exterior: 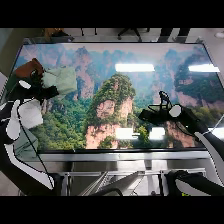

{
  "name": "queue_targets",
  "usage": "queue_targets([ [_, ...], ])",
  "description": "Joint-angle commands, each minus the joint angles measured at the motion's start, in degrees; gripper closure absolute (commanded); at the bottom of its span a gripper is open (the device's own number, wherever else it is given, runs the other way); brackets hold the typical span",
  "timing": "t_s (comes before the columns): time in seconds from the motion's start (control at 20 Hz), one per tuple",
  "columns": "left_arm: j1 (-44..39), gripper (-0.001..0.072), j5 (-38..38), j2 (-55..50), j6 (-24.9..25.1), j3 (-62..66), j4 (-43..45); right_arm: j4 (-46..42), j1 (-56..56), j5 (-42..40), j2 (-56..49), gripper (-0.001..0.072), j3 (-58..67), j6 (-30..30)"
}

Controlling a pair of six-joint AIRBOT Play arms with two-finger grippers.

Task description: Fold the shirts.

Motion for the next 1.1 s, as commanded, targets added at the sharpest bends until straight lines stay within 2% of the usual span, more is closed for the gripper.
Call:
queue_targets([
  [0.0, -0.33, 0.0695, -4.22, -1.97, -1.16, 6.32, -0.31, -0.31, -0.09, 0.04, -0.04, 0.0158, 0.0, 0.02],
  [0.05, -0.57, 0.0695, -6.86, -1.9, -1.16, 7.82, -0.33, -0.48, -0.09, 0.24, 0.0, 0.0394, 0.0, 0.0],
  [0.1, -0.94, 0.0697, -10.14, -1.77, -1.18, 9.53, -0.42, -0.83, -0.11, 0.7, 0.0, 0.052, 0.0, 0.02],
  [0.2, -2.84, 0.0698, -16.24, 0.02, -1.14, 11.87, -1.95, -1.27, -0.37, 1.95, 0.02, 0.0539, 0.04, 0.0],
  [0.3, -6.29, 0.0698, -20.9, 4.59, -0.83, 11.72, -6.95, -1.77, -2.12, 4.85, 0.02, 0.0684, 0.72, 0.0],
  [0.45, -14.62, 0.0698, -26.84, 14.4, -0.52, 7.82, -14.47, -1.73, -7.85, 12.5, 0.24, 0.0688, 3.08, -4.61],
  [0.55, -22.27, 0.0698, -26.69, 21.33, -1.09, 2.73, -13.25, -1.73, -11.08, 16.33, 0.96, 0.0689, 4.04, -6.6],
  [0.8, -37.46, 0.0692, -17.46, 29.22, -4.22, -11.61, -10.82, -1.73, -13.81, 19.8, 3.54, 0.0678, 4.15, -9.01],
  [0.85, -39.69, 0.069, -15.89, 29.31, -4.22, -13.7, -10.82, -1.73, -13.81, 20.15, 3.63, 0.0604, 4.15, -8.98],
  [0.9, -41.44, 0.0566, -15.19, 29.05, -4.2, -15.04, -10.82, -1.73, -13.81, 20.9, 3.65, 0.039, 4.15, -8.98],
  [0.95, -42.8, 0.0148, -14.75, 28.85, -4.24, -16.15, -10.82, -1.73, -13.81, 21.62, 3.65, 0.027, 4.15, -8.98],
  [1.0, -43.39, 0.0017, -14.82, 28.85, -5.11, -16.9, -10.8, -1.73, -13.81, 22.16, 3.65, 0.027, 4.15, -8.98],
  [1.05, -43.17, 0.0016, -15.69, 28.87, -5.27, -17.05, -10.6, -1.73, -13.81, 22.49, 3.65, 0.027, 4.17, -9.01],
])
